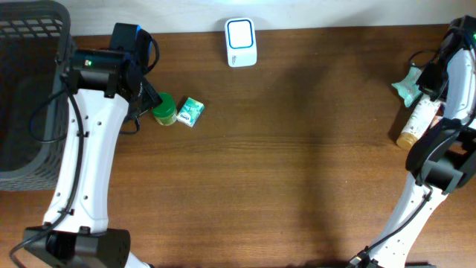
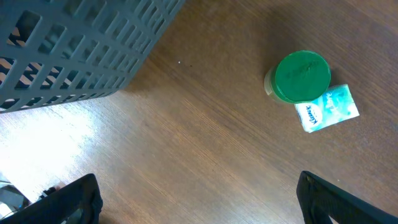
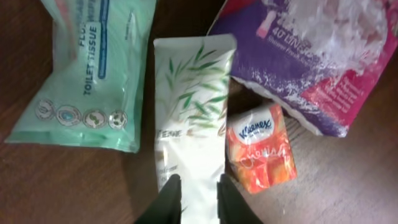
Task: Scan the item barcode
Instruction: 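Carry the Pantene tube right and release it beside the other packs, then reach the right gripper to the small teal tissue pack and grasp it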
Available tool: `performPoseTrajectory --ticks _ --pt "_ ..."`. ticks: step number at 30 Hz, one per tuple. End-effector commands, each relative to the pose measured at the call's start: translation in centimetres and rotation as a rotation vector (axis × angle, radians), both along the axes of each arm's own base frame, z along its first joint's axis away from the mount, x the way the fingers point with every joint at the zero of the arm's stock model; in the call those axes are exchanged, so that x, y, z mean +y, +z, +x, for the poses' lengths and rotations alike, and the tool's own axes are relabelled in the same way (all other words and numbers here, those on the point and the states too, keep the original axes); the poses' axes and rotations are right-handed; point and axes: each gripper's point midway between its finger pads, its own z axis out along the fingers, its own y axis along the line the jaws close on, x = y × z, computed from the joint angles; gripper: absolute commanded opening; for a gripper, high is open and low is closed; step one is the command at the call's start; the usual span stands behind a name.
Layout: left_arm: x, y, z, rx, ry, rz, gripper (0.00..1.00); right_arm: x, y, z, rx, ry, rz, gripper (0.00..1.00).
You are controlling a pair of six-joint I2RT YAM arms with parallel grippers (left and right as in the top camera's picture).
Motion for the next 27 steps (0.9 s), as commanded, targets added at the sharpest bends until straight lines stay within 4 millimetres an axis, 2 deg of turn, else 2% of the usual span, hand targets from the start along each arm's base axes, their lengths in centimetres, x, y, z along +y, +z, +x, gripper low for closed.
performPoseTrajectory --ticks 1,2,3,4,5,6,7,8,10,11,12,14,15,18,22,27 --pt "0.3 0.2 -0.1 0.001 -0.006 0.013 0.99 2.8 4.5 1.8 -0.14 0.055 0.057 0.21" --pt "0.3 0.2 -0.1 0.001 -0.006 0.013 0.99 5.4 6.1 2.8 -0.211 0.104 0.145 0.23" --pt "0.3 0.2 -0.1 0.0 -0.006 0.013 0.99 9.3 7.9 3.9 -0.29 0.177 0.273 0.26" --pt "0.3 0.2 -0.1 0.001 -0.006 0.013 0.99 12.0 8.8 4.4 -0.331 0.228 0.368 0.29" --pt "0.3 0.2 -0.1 0.001 -0.006 0.013 0.99 15.9 9.6 5.0 -0.364 0.297 0.495 0.36" --pt "0.3 0.2 -0.1 0.0 -0.006 0.013 0.99 19.5 10.2 5.3 -0.38 0.358 0.603 0.53" --pt "0.3 0.2 -0.1 0.0 -0.006 0.013 0.99 23.1 10.2 5.6 -0.372 0.419 0.676 0.67" --pt "0.3 0.2 -0.1 0.001 -0.006 0.013 0.99 25.5 10.0 5.7 -0.355 0.462 0.697 0.74" --pt "0.2 0.2 -0.1 0.0 -0.009 0.013 0.99 31.3 9.3 5.9 -0.316 0.571 0.716 0.82" --pt "0.2 0.2 -0.1 0.001 -0.009 0.013 0.99 33.2 9.1 6.0 -0.311 0.61 0.717 0.84" --pt "0.2 0.2 -0.1 0.001 -0.009 0.013 0.99 36.0 8.6 6.3 -0.302 0.671 0.698 0.85" --pt "0.2 0.2 -0.1 0.001 -0.009 0.013 0.99 41.6 7.1 6.7 -0.294 0.785 0.633 0.93" --pt "0.2 0.2 -0.1 0.001 -0.009 0.013 0.99 43.3 6.9 6.7 -0.296 0.804 0.635 0.94" --pt "0.2 0.2 -0.1 0.0 -0.009 0.013 0.99 50.9 4.7 6.5 -0.302 0.845 0.683 0.94" --pt "0.2 0.2 -0.1 0.001 -0.009 0.013 0.99 58.2 1.6 5.8 -0.308 0.866 0.739 0.93" --pt "0.2 0.2 -0.1 0.001 -0.008 0.013 0.99 62.0 -2.7 4.6 -0.265 0.813 0.737 0.92"
